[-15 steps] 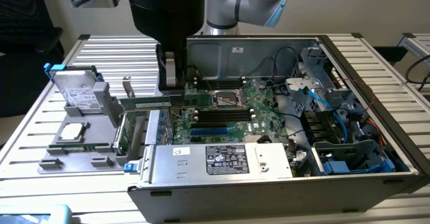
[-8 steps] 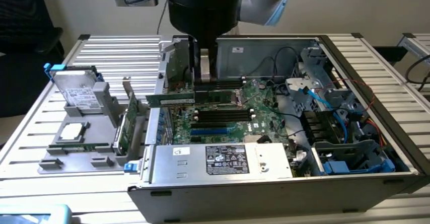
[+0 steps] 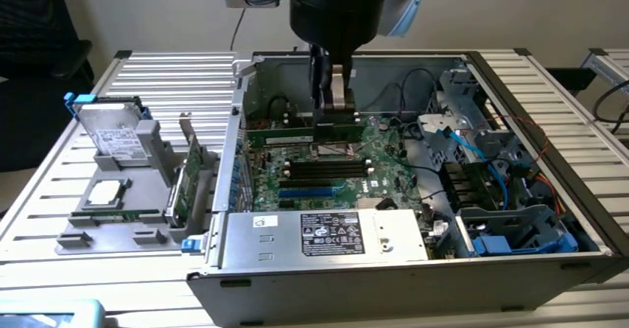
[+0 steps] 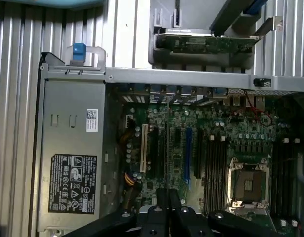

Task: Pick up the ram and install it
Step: 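Pick up the ram and move it above insertion slot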

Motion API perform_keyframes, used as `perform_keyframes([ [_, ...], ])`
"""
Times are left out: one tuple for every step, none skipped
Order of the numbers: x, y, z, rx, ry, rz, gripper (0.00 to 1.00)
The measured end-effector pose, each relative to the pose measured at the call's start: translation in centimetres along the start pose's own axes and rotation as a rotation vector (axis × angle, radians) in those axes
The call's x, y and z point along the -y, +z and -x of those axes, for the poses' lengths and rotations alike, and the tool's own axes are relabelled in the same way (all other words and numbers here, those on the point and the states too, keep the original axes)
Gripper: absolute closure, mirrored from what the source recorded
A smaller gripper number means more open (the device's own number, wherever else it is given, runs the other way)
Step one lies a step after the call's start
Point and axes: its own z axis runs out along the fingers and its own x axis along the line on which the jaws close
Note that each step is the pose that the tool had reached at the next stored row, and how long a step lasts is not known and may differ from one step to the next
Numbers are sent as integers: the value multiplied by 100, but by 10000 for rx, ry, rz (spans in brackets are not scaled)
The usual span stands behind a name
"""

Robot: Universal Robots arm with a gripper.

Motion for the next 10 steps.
perform_keyframes([
  [34, 7, 24, 1, 1, -3, 87],
  [68, 14, 46, 0, 0, -4, 87],
  [105, 21, 69, 0, 0, -7, 87],
  [138, 28, 91, 0, 0, -8, 87],
  [170, 37, 116, 0, 1, -10, 87],
  [197, 46, 142, 0, 0, -12, 87],
  [224, 55, 169, 1, 0, -14, 87],
  [249, 64, 199, 1, 0, -15, 87],
  [274, 72, 227, 0, 0, -16, 87],
  [299, 81, 257, -1, 0, -16, 87],
])
